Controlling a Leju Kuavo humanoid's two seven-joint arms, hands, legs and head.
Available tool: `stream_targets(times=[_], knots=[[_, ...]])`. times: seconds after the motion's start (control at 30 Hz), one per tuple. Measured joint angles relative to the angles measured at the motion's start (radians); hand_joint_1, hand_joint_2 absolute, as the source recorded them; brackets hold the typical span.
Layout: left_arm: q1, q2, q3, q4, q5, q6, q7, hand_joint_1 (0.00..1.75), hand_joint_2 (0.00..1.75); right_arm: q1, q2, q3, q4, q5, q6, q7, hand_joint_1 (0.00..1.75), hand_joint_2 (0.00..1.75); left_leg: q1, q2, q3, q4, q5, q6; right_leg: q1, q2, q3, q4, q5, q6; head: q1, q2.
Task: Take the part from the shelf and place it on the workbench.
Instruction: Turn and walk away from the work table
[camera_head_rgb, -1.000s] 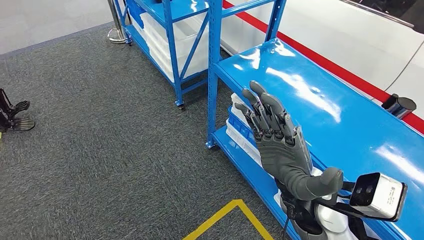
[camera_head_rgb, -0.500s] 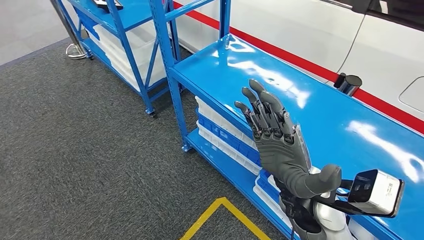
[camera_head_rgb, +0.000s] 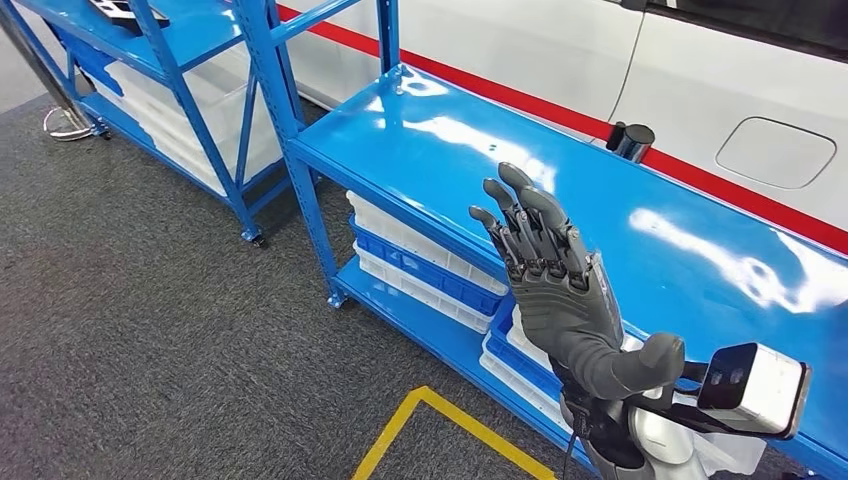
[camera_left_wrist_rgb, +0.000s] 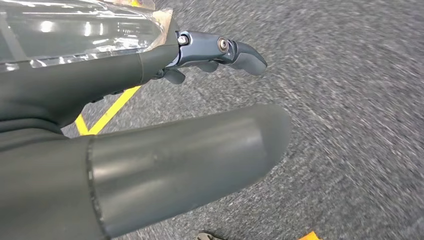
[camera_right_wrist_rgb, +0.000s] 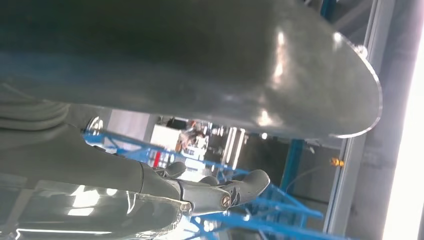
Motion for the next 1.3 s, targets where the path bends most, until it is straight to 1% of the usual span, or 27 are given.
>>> stream_targets(times=[0.03, 0.1, 0.17, 0.2, 0.27, 0.33, 0.4, 0.43, 0.47, 0.5, 0.57, 0.63, 0.7, 0.73, 0.8, 0.83, 0.87, 0.9, 0.93, 0.97, 1.03, 1.07, 1.1, 1.17, 1.2, 1.23, 1.3], knots=[[0.0, -0.001, 0.0, 0.0, 0.0, 0.0, 0.0, 0.0, 0.0, -0.001, -0.001, 0.0, 0.0, -0.001, -0.002, 0.0, 0.0, 0.0, -0.002, 0.01, 0.004, 0.0, -0.003, -0.005, 0.002, -0.023, 0.042, -0.075, 0.025, 0.004, 0.0, 0.0], [0.0, -0.001, 0.001, 0.0, 0.0, 0.0, -0.001, 0.0, 0.0, -0.002, -0.001, 0.001, 0.0, -0.003, -0.007, -0.001, 0.0, 0.0, -0.008, 0.028, 0.011, 0.001, -0.01, -0.016, 0.008, -0.053, 0.095, -0.166, 0.055, -0.005, 0.0, 0.0], [-0.001, -0.001, 0.002, -0.002, -0.002, -0.001, -0.002, 0.0, 0.0, -0.002, -0.002, 0.002, -0.001, -0.005, -0.009, -0.001, 0.0, 0.0, -0.01, 0.047, 0.019, -0.002, -0.014, -0.026, 0.014, -0.04, 0.095, -0.172, 0.06, -0.022, -0.001, 0.0], [-0.002, -0.002, 0.002, -0.004, -0.004, -0.002, -0.002, 0.0, 0.0, -0.002, -0.003, 0.003, -0.001, -0.005, -0.01, -0.001, 0.0, 0.0, -0.007, 0.05, 0.021, -0.002, -0.017, -0.032, 0.009, -0.027, 0.094, -0.172, 0.062, -0.031, -0.002, 0.0], [-0.004, -0.003, 0.003, -0.007, -0.009, -0.004, -0.003, 0.0, 0.0, -0.003, -0.004, 0.003, -0.002, -0.006, -0.011, -0.002, 0.0, 0.0, -0.001, 0.012, 0.008, 0.029, -0.044, -0.043, 0.0, -0.005, 0.094, -0.176, 0.066, -0.046, -0.003, 0.0], [-0.002, -0.003, 0.005, -0.007, -0.013, -0.006, -0.004, 0.0, 0.0, -0.004, -0.003, 0.004, -0.003, -0.006, -0.013, -0.002, 0.0, 0.0, 0.002, -0.048, -0.045, 0.141, -0.106, -0.048, -0.004, 0.017, 0.095, -0.177, 0.068, -0.057, -0.005, 0.0], [0.002, -0.003, 0.01, -0.007, -0.017, -0.007, -0.004, 0.0, 0.0, -0.003, -0.002, 0.007, -0.003, -0.006, -0.016, -0.001, 0.0, 0.0, 0.002, -0.07, -0.111, 0.265, -0.151, -0.049, 0.0, 0.042, 0.095, -0.176, 0.069, -0.062, -0.007, 0.0], [0.003, -0.003, 0.013, -0.007, -0.019, -0.008, -0.004, 0.0, 0.0, -0.002, -0.002, 0.007, -0.003, -0.006, -0.018, -0.001, 0.0, 0.0, 0.002, -0.072, -0.127, 0.286, -0.146, -0.048, 0.001, 0.055, 0.095, -0.176, 0.069, -0.063, -0.007, 0.0], [0.003, -0.003, 0.015, -0.007, -0.02, -0.008, -0.004, 0.0, 0.0, -0.001, -0.002, 0.008, -0.003, -0.006, -0.019, -0.001, 0.0, 0.0, 0.002, -0.073, -0.123, 0.267, -0.122, -0.045, 0.002, 0.069, 0.096, -0.176, 0.069, -0.063, -0.007, 0.0], [0.004, -0.003, 0.017, -0.007, -0.02, -0.009, -0.004, 0.0, 0.0, -0.001, -0.002, 0.008, -0.003, -0.006, -0.02, -0.001, 0.0, 0.0, 0.003, -0.079, -0.1, 0.211, -0.084, -0.042, 0.002, 0.082, 0.098, -0.176, 0.069, -0.062, -0.007, 0.0], [0.003, -0.003, 0.018, -0.008, -0.021, -0.009, -0.004, 0.0, 0.0, -0.001, -0.002, 0.008, -0.003, -0.006, -0.021, -0.001, 0.0, 0.0, 0.004, -0.113, -0.038, 0.076, -0.022, -0.035, 0.005, 0.106, 0.099, -0.174, 0.069, -0.06, -0.006, 0.0], [0.003, -0.002, 0.019, -0.008, -0.023, -0.009, -0.004, 0.0, 0.0, -0.001, -0.001, 0.008, -0.003, -0.006, -0.022, -0.001, 0.0, 0.0, 0.002, -0.134, -0.008, 0.013, -0.008, -0.028, 0.008, 0.126, 0.095, -0.174, 0.071, -0.051, -0.006, 0.0], [0.001, -0.003, 0.019, -0.009, -0.028, -0.009, -0.004, 0.0, 0.0, 0.0, -0.002, 0.01, -0.003, -0.006, -0.023, -0.001, 0.0, 0.0, -0.002, -0.115, -0.004, 0.007, -0.006, -0.019, 0.007, 0.145, 0.087, -0.177, 0.076, -0.037, -0.006, 0.0], [0.0, -0.003, 0.019, -0.01, -0.031, -0.009, -0.005, 0.0, 0.0, 0.001, -0.003, 0.01, -0.004, -0.005, -0.023, -0.001, 0.0, 0.0, -0.002, -0.103, 0.0, 0.003, -0.002, -0.011, 0.007, 0.138, 0.08, -0.171, 0.074, -0.033, -0.006, 0.0], [-0.001, -0.004, 0.02, -0.012, -0.033, -0.01, -0.006, 0.0, 0.0, 0.001, -0.004, 0.011, -0.005, -0.004, -0.025, -0.001, 0.0, 0.0, 0.001, -0.079, 0.006, -0.006, 0.006, 0.002, 0.011, 0.09, 0.044, -0.109, 0.044, -0.033, -0.002, 0.0], [0.0, -0.004, 0.021, -0.013, -0.035, -0.01, -0.007, 0.0, 0.0, 0.001, -0.005, 0.011, -0.006, -0.004, -0.026, -0.001, 0.0, 0.0, 0.0, -0.066, 0.006, -0.007, 0.007, 0.006, 0.012, 0.057, 0.014, -0.046, 0.016, -0.036, 0.0, 0.0], [0.001, -0.004, 0.022, -0.013, -0.036, -0.01, -0.007, 0.0, 0.0, 0.002, -0.005, 0.012, -0.006, -0.003, -0.026, -0.001, 0.0, 0.0, -0.001, -0.053, 0.004, -0.007, 0.007, 0.007, 0.011, 0.038, -0.023, 0.027, -0.013, -0.038, 0.001, 0.0], [0.001, -0.004, 0.024, -0.013, -0.038, -0.01, -0.007, 0.0, 0.0, 0.004, -0.006, 0.013, -0.006, -0.003, -0.026, -0.001, 0.0, 0.0, -0.001, -0.04, 0.004, -0.007, 0.007, 0.007, 0.008, 0.029, -0.054, 0.089, -0.034, -0.036, 0.001, 0.0], [0.001, -0.004, 0.026, -0.013, -0.04, -0.01, -0.008, 0.0, 0.0, 0.006, -0.006, 0.014, -0.006, -0.003, -0.026, -0.001, 0.0, 0.0, -0.002, -0.026, 0.003, -0.007, 0.006, 0.007, 0.005, 0.024, -0.07, 0.121, -0.04, -0.03, 0.001, 0.0], [0.001, -0.004, 0.027, -0.013, -0.041, -0.01, -0.008, 0.0, 0.0, 0.007, -0.006, 0.014, -0.005, -0.003, -0.026, -0.001, 0.0, 0.0, -0.001, -0.014, 0.004, -0.007, 0.005, 0.006, 0.003, 0.02, -0.065, 0.113, -0.032, -0.021, 0.002, 0.0], [-0.001, -0.005, 0.029, -0.013, -0.042, -0.011, -0.008, 0.0, 0.0, 0.007, -0.007, 0.014, -0.006, -0.002, -0.026, -0.001, 0.0, 0.0, 0.0, 0.008, 0.008, -0.007, 0.001, 0.0, -0.001, -0.003, 0.007, -0.017, 0.018, -0.001, 0.002, 0.0], [-0.001, -0.005, 0.03, -0.014, -0.042, -0.011, -0.008, 0.0, 0.0, 0.007, -0.007, 0.014, -0.006, -0.002, -0.026, -0.001, 0.0, 0.0, -0.002, 0.017, 0.012, -0.006, -0.003, -0.005, -0.001, -0.033, 0.047, -0.087, 0.039, 0.001, 0.002, 0.0], [-0.001, -0.004, 0.031, -0.014, -0.042, -0.011, -0.009, 0.0, 0.0, 0.006, -0.006, 0.015, -0.006, -0.002, -0.026, -0.001, 0.0, 0.0, -0.005, 0.027, 0.016, -0.005, -0.007, -0.011, 0.001, -0.057, 0.078, -0.14, 0.054, -0.001, 0.002, 0.0], [-0.001, -0.003, 0.033, -0.015, -0.043, -0.011, -0.01, 0.0, 0.0, 0.006, -0.006, 0.015, -0.008, -0.001, -0.026, 0.0, 0.0, 0.0, -0.012, 0.048, 0.026, -0.006, -0.014, -0.023, 0.005, -0.078, 0.095, -0.171, 0.062, -0.016, 0.001, 0.0], [-0.002, -0.004, 0.034, -0.015, -0.043, -0.011, -0.01, 0.0, 0.0, 0.006, -0.006, 0.015, -0.009, -0.001, -0.026, 0.0, 0.0, 0.0, -0.011, 0.061, 0.031, -0.007, -0.017, -0.029, 0.005, -0.062, 0.094, -0.172, 0.064, -0.023, 0.001, 0.0], [-0.003, -0.004, 0.035, -0.015, -0.044, -0.011, -0.01, 0.0, 0.0, 0.006, -0.006, 0.014, -0.011, -0.001, -0.026, 0.0, 0.0, 0.0, -0.008, 0.061, 0.032, -0.005, -0.022, -0.036, 0.0, -0.048, 0.092, -0.173, 0.066, -0.029, 0.0, 0.0], [-0.006, -0.005, 0.035, -0.015, -0.046, -0.011, -0.011, 0.0, 0.0, 0.005, -0.005, 0.014, -0.014, -0.001, -0.026, 0.0, 0.0, 0.0, -0.001, 0.012, 0.015, 0.036, -0.055, -0.048, -0.009, -0.02, 0.091, -0.176, 0.072, -0.041, -0.001, 0.0]])
